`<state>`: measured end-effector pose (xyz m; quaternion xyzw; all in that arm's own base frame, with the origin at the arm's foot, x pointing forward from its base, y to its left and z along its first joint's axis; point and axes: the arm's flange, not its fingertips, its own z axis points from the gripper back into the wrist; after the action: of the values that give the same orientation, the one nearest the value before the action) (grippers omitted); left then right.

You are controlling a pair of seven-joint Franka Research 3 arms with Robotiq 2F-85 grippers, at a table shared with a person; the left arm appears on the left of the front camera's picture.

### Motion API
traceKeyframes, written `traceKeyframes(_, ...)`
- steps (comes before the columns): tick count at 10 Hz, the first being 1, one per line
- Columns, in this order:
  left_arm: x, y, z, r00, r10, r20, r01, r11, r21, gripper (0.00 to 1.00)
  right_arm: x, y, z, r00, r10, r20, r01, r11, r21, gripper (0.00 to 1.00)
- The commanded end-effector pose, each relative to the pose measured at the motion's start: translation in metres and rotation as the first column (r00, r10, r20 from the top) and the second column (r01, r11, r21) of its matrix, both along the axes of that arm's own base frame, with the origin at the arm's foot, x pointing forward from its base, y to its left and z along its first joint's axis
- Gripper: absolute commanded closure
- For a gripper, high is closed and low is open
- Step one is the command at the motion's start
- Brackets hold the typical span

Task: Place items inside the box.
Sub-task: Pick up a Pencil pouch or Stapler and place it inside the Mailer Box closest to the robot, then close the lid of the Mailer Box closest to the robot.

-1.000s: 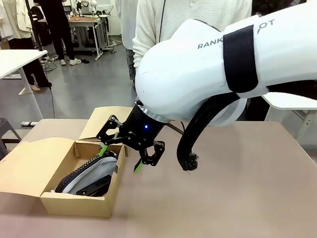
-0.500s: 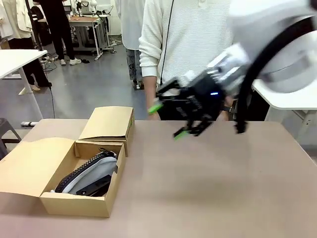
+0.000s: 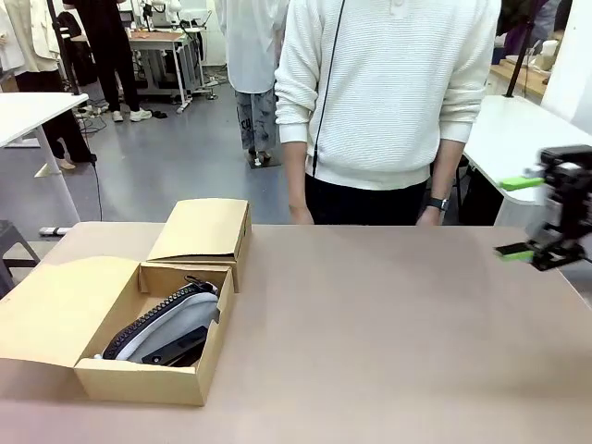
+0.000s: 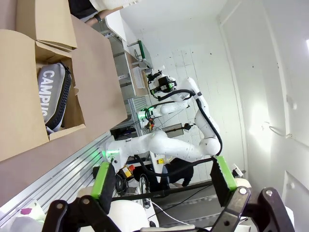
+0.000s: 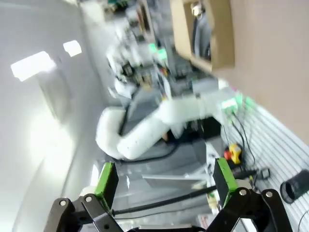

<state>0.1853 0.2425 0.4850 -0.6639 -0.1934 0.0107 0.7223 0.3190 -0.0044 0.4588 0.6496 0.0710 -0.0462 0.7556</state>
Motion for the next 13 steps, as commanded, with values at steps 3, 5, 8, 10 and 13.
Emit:
traceKeyframes(3, 0.0, -0.001, 0.003, 1.0, 0.0, 0.023, 0.0, 1.0, -0.011, 0.0, 0.0, 0.0, 0.0, 1.0, 0.0, 0.0, 0.0, 1.0, 0.0, 0.0)
traceKeyframes(5, 0.0, -0.001, 0.003, 1.0, 0.0, 0.023, 0.0, 1.0, -0.011, 0.0, 0.0, 0.0, 0.0, 1.0, 0.0, 0.0, 0.0, 1.0, 0.0, 0.0)
traceKeyframes(8, 0.0, -0.001, 0.003, 1.0, 0.0, 0.023, 0.0, 1.0, -0.011, 0.0, 0.0, 0.0, 0.0, 1.0, 0.0, 0.0, 0.0, 1.0, 0.0, 0.0)
traceKeyframes(10, 0.0, -0.001, 0.003, 1.0, 0.0, 0.023, 0.0, 1.0, -0.011, 0.0, 0.0, 0.0, 0.0, 1.0, 0.0, 0.0, 0.0, 1.0, 0.0, 0.0)
traceKeyframes(13, 0.007, -0.018, 0.003, 0.96, -0.121, 0.254, 0.094, 0.989, 0.115, 0.0, 0.0, 0.0, 0.0, 1.0, 0.0, 0.0, 0.0, 1.0, 0.0, 0.0)
